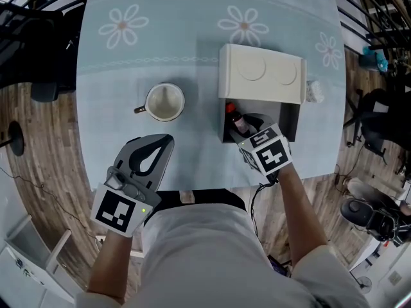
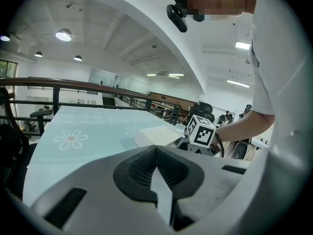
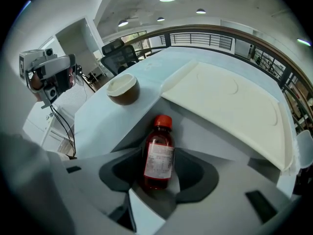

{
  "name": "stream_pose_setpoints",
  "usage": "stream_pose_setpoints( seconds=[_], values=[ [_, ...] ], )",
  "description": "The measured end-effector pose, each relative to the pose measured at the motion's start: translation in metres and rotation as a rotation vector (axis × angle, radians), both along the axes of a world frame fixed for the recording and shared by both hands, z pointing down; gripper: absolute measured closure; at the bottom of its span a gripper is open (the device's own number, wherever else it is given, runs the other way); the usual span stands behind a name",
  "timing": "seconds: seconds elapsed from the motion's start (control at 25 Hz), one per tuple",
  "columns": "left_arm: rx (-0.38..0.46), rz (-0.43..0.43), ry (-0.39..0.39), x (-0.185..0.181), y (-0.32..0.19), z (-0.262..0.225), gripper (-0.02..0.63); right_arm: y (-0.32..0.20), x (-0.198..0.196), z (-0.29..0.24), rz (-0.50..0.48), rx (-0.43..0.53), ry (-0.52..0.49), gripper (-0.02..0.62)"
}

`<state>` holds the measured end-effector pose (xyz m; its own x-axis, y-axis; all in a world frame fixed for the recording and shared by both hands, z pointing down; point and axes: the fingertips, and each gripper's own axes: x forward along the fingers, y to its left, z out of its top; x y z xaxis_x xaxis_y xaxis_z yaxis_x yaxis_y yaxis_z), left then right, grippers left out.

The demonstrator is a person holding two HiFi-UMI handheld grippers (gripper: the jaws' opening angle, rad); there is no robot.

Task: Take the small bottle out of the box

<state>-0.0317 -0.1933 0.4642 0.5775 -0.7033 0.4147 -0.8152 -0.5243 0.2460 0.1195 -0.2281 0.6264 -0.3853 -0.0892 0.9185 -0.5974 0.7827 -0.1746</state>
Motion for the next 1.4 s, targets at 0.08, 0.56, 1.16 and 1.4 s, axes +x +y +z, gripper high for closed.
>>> stream_pose_setpoints(
  seconds=[0.08, 0.56, 1.16, 1.4],
  values=[
    [-0.001, -0.002, -0.001, -0.002, 0.001, 0.000, 0.586, 0.000, -0.001, 0.002, 0.002, -0.004, 0.008, 0.376],
    [0.006, 0.014, -0.009, -0.001, 0.003, -0.007, 0.586, -0.001, 0.003, 0.000, 0.044, 0.024, 0.003, 0.387],
    [0.069, 0.087, -0.021, 0.010, 0.008, -0.038, 0.585, -0.001, 0.008, -0.053, 0.145, 0.101, -0.094, 0.387],
    [0.101, 0.118, -0.023, 0.007, 0.015, -0.057, 0.586, 0.003, 0.004, -0.081, 0.188, 0.144, -0.126, 0.387]
  ],
)
